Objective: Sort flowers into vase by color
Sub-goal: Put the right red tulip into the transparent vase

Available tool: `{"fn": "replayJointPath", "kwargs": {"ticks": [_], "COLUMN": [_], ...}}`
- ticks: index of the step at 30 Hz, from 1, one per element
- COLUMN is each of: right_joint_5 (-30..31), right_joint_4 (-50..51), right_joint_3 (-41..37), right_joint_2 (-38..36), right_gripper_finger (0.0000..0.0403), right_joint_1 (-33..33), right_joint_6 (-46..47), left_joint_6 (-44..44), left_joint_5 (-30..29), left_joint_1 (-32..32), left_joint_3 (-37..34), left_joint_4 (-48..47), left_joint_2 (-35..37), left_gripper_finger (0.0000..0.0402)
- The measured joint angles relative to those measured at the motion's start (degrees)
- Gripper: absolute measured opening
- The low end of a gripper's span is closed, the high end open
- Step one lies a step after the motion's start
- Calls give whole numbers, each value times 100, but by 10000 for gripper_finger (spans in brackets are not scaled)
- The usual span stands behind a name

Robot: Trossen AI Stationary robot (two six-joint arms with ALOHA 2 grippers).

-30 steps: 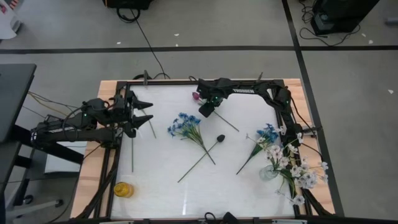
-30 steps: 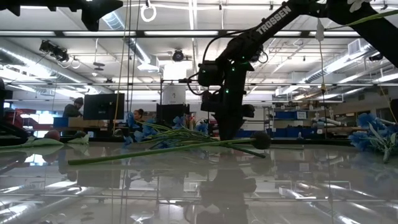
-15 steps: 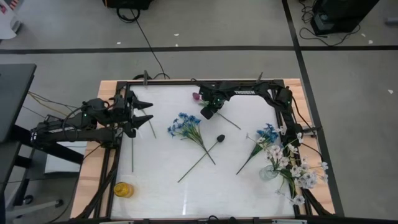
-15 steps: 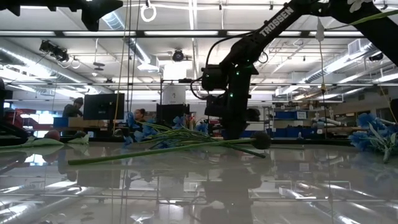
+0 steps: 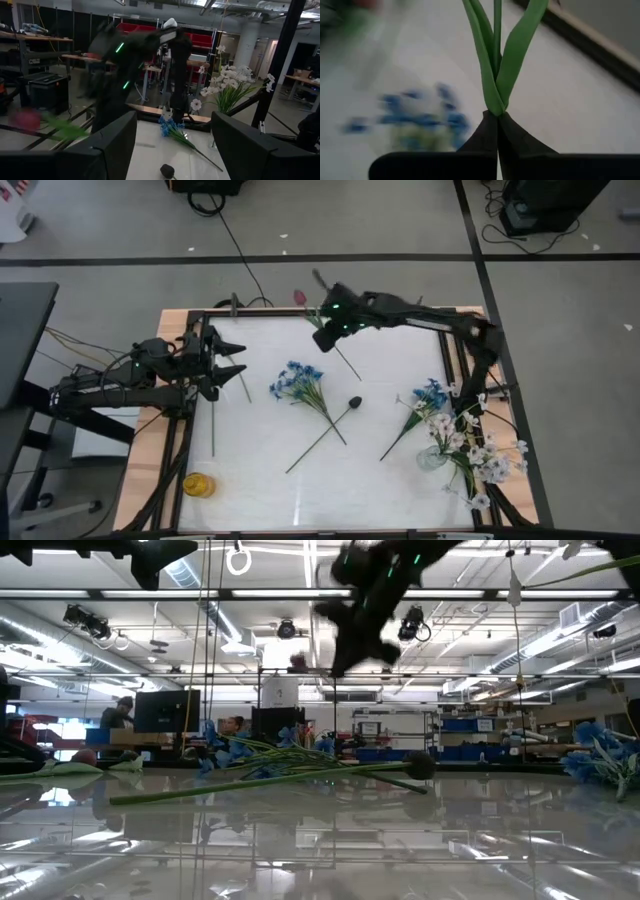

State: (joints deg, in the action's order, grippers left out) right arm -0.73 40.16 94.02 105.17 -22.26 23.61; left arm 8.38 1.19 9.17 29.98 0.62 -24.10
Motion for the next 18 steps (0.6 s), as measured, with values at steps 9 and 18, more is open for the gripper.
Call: {"fn": "replayJointPath", "kwargs": {"ticks": [9, 18], "right_joint_5": [193, -1104], "right_joint_4": [-670, -1446], "right_joint_3": [-739, -2886], "right_joint_2": [-2254, -4341], "right_gripper_finger": [1, 0], "right_joint_1": [714, 1555], "right_joint_6": [-435, -391], "left_joint_6": [0, 0], "left_joint_5": [0, 0], "left_joint_1": [0, -1], "left_joint_3": [0, 2], "left_joint_4": [-1, -1], "left_joint_2": [-2, -2], "left_gripper_finger": [261, 261]}}
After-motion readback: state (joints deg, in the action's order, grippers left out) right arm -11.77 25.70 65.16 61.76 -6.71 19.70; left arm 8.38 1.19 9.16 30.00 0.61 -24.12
